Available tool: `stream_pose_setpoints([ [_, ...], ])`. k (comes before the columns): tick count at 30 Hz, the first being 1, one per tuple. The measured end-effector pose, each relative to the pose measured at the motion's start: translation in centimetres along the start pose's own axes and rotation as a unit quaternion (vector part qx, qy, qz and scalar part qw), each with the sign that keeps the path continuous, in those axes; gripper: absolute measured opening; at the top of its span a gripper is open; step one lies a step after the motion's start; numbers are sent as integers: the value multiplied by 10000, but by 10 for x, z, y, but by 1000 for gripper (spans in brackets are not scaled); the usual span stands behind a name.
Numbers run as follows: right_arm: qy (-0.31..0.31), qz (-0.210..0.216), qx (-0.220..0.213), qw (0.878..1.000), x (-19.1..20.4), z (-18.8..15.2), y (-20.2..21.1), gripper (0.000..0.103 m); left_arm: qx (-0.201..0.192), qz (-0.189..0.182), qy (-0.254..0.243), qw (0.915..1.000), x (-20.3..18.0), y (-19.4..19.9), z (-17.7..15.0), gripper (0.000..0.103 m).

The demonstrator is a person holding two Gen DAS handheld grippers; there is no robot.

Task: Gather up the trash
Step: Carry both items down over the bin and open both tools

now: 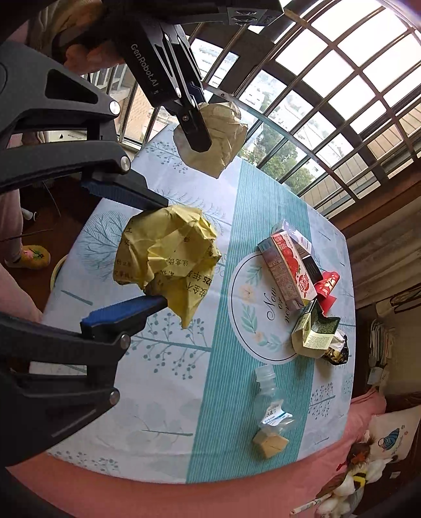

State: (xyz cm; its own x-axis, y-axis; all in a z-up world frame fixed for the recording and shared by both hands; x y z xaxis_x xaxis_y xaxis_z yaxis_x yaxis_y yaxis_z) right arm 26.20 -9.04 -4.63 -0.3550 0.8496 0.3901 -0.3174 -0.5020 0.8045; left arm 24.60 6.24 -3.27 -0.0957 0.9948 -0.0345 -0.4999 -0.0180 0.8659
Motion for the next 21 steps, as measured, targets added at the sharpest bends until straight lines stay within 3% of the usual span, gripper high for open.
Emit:
stream_pose_setpoints([
  [9,-533,-467,-231,9972,53,-98,28,50,-29,-334,-558,9979,28,45,-79,32],
  [14,-764,-631,18,9951,64,-153,23,50,178,-484,-681,9963,38,53,-126,32],
  [21,-875,-1012,376,9903,53,-206,9,51,671,-645,-636,9936,34,32,-184,32],
])
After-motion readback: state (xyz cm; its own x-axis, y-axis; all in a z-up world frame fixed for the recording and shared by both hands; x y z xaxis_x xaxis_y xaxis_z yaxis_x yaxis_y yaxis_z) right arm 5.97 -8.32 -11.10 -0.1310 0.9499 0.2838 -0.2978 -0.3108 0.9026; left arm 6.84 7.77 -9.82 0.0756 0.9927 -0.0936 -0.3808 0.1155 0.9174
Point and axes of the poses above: each gripper's, at about its wrist camera, not at the fingertips, and y roughly against the way its jaws point, x to its left, z to its top, the point moved 9 cm from there along -y, roughly the way its jaws point, and after that the axes turned 4 degrees about -y, right-handed, at the moved point
